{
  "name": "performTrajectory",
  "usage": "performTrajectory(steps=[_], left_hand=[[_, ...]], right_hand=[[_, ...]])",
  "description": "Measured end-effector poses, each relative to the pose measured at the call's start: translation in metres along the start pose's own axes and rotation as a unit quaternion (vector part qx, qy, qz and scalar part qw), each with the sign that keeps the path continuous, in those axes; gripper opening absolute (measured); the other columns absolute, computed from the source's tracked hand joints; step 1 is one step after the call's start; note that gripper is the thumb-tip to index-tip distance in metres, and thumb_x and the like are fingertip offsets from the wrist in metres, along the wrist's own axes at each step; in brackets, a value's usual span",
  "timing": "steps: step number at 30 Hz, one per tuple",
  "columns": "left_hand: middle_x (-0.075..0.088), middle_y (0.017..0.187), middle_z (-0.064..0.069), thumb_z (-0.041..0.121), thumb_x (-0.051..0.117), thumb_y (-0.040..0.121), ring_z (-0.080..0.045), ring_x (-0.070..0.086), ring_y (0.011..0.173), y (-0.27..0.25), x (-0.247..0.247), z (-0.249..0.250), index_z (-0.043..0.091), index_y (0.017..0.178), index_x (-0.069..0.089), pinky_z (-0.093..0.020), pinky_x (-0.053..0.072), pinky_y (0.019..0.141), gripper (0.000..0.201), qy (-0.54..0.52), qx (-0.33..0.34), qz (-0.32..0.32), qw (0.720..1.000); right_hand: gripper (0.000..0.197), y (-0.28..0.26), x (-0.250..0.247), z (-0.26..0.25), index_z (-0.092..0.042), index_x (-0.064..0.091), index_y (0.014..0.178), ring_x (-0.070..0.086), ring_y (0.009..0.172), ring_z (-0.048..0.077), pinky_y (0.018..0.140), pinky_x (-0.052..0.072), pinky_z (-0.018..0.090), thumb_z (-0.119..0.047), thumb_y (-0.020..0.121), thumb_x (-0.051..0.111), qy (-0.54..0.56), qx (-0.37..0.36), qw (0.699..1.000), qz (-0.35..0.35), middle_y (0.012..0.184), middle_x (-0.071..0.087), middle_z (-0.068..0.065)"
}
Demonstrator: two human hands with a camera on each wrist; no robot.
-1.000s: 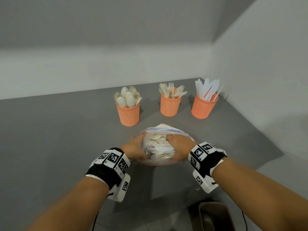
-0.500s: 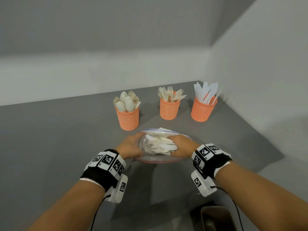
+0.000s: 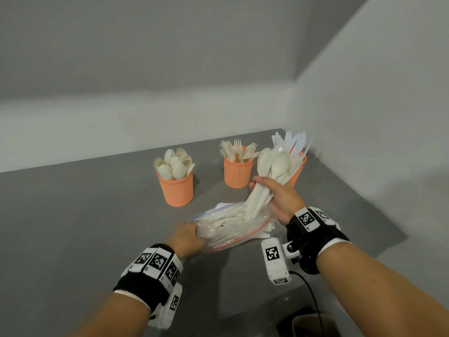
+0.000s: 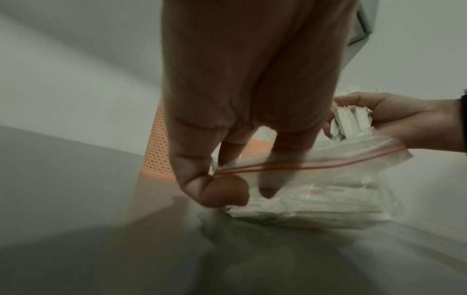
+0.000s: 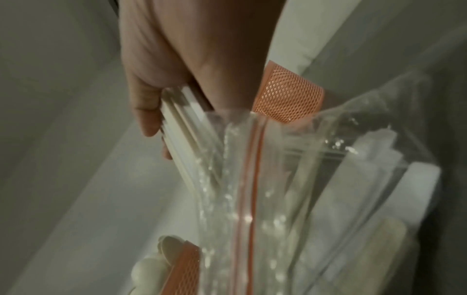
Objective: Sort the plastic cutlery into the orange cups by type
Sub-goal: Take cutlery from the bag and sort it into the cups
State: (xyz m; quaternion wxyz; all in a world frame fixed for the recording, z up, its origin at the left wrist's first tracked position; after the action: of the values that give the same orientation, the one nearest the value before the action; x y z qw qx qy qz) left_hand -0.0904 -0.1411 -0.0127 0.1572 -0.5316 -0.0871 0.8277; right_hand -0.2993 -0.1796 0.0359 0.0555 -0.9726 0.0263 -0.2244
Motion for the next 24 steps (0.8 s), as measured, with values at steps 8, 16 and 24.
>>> performTrajectory(steps=[8, 16, 24], left_hand=[[0.041, 0.127, -0.014, 0.039, 0.056, 0.076, -0.031, 0.040, 0.124, -0.002, -0.012, -0.014, 0.015, 0.127, 0.047, -0.038, 0.037, 0.104, 0.057, 0.038, -0.051, 0.006, 0.998], [0.045, 0.109, 0.019, 0.032, 0.081, 0.068, 0.003, 0.049, 0.102, -0.020, -0.061, 0.100, 0.023, 0.123, 0.034, -0.003, 0.040, 0.078, 0.073, -0.243, 0.194, 0.084, 0.947], [0.066, 0.114, -0.015, -0.005, 0.057, 0.084, -0.014, 0.065, 0.100, -0.002, -0.038, 0.111, 0.006, 0.122, 0.056, -0.021, 0.052, 0.081, 0.039, -0.482, 0.209, -0.021, 0.850]], right_hand=[[0.008, 0.008, -0.020, -0.024, -0.008, 0.059, 0.089, 0.063, 0.067, 0.016, 0.073, 0.054, 0.034, -0.001, 0.086, 0.056, 0.057, -0.016, 0.997, 0.040, 0.070, 0.061, 0.004], [0.033, -0.012, 0.045, -0.009, 0.001, 0.060, 0.115, 0.068, 0.088, 0.025, 0.075, 0.057, 0.035, -0.005, 0.083, 0.063, -0.007, 0.038, 0.996, -0.086, 0.093, 0.069, 0.015], [0.049, -0.013, 0.051, -0.001, -0.016, 0.058, 0.123, 0.063, 0.109, 0.018, 0.100, 0.048, 0.038, -0.032, 0.079, 0.070, -0.262, 0.052, 0.959, -0.091, 0.117, 0.067, 0.007]])
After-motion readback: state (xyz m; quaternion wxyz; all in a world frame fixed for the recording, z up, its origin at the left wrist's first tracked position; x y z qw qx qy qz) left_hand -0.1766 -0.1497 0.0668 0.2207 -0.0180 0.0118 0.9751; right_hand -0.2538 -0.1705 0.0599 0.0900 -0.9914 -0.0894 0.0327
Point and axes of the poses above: each hand's wrist, its own y-axis towards the middle knuckle, its own x-axis out of the palm, z = x × y, the point moved 6 cm from there along y, towards the middle knuckle
